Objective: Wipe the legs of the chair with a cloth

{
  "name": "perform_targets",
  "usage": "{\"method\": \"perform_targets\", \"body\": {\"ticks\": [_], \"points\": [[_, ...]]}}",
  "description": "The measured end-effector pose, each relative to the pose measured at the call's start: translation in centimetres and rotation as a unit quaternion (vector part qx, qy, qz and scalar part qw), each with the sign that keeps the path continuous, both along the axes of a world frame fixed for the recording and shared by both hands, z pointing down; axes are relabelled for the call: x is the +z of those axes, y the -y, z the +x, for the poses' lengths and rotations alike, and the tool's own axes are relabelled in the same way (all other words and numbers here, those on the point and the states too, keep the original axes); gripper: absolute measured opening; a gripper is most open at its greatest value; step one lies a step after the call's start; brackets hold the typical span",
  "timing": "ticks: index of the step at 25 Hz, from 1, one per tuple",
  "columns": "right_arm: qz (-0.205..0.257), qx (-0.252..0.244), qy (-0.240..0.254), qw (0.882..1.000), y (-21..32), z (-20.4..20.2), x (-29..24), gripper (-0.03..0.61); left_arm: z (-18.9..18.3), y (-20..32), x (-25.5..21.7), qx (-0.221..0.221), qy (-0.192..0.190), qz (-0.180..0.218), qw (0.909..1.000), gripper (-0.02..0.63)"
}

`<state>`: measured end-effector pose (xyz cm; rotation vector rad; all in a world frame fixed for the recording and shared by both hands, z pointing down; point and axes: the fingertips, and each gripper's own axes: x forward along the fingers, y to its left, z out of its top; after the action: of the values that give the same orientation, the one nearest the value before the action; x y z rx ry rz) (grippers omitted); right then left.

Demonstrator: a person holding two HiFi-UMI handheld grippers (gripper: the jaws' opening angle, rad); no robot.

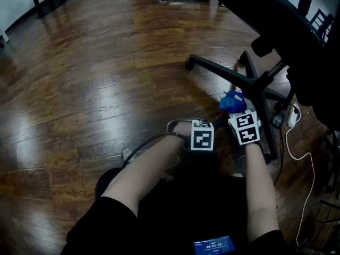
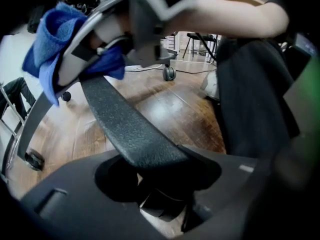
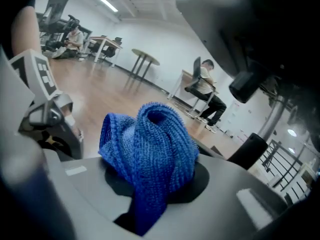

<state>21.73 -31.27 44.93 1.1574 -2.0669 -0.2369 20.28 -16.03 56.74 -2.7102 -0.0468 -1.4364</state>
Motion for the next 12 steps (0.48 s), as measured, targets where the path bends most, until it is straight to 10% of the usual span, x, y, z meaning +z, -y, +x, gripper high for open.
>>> {"method": "perform_targets", "body": {"ticks": [12], "points": [[-0.011, -0.008, 0.004, 1.000, -1.8, -1.0, 0.5, 0.084, -0.2, 0.2, 0.2, -0.017, 0.003, -0.003, 0.9999, 0.229]]}}
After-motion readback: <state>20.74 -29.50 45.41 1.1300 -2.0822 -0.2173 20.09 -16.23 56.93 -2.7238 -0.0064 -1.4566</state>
